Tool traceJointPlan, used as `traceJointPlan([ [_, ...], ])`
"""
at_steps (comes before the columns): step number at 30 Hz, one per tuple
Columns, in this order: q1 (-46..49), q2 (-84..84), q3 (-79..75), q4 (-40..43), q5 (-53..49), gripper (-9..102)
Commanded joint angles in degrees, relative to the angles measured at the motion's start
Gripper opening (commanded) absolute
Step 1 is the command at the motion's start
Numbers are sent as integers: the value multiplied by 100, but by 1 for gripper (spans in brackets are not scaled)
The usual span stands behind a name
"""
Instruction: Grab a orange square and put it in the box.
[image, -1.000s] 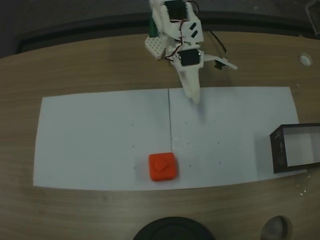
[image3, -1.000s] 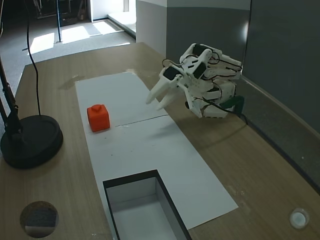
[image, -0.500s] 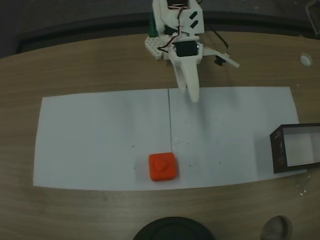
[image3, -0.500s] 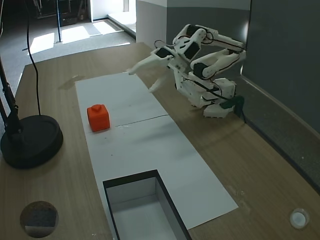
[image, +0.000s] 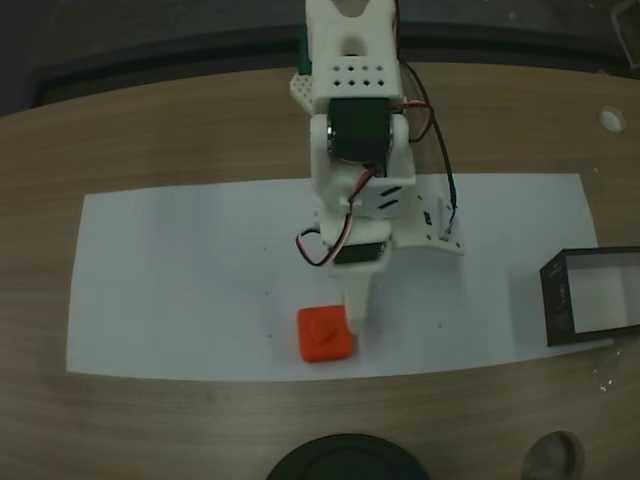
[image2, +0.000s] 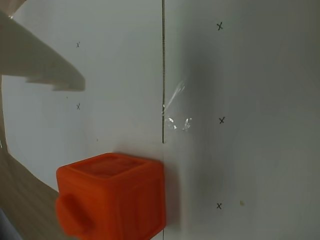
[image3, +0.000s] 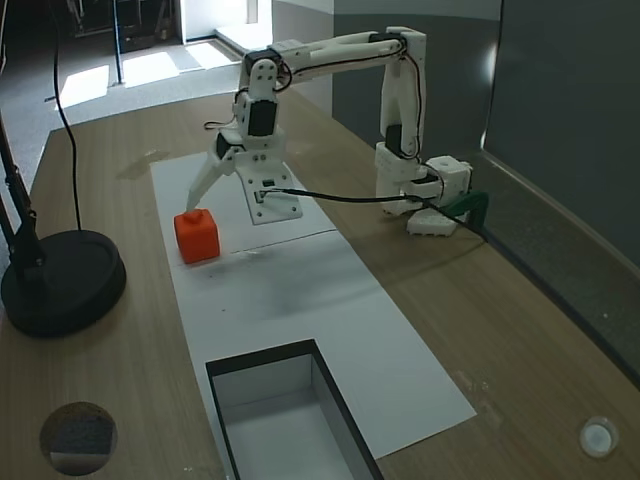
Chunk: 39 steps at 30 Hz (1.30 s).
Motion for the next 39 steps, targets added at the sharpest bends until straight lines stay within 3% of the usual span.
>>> traceJointPlan([
  [1, 141, -527, -1248, 193, 0, 38],
  [7, 158, -1283, -2531, 782, -18, 38],
  [20, 185, -2487, -3190, 756, -26, 38],
  [22, 185, -2628, -3313, 773, -26, 31],
  [26, 158, -2786, -3498, 791, -97, 8],
  [32, -97, -2672, -3788, 870, -176, 8],
  [39, -1406, -1635, -6056, 2065, -308, 9],
])
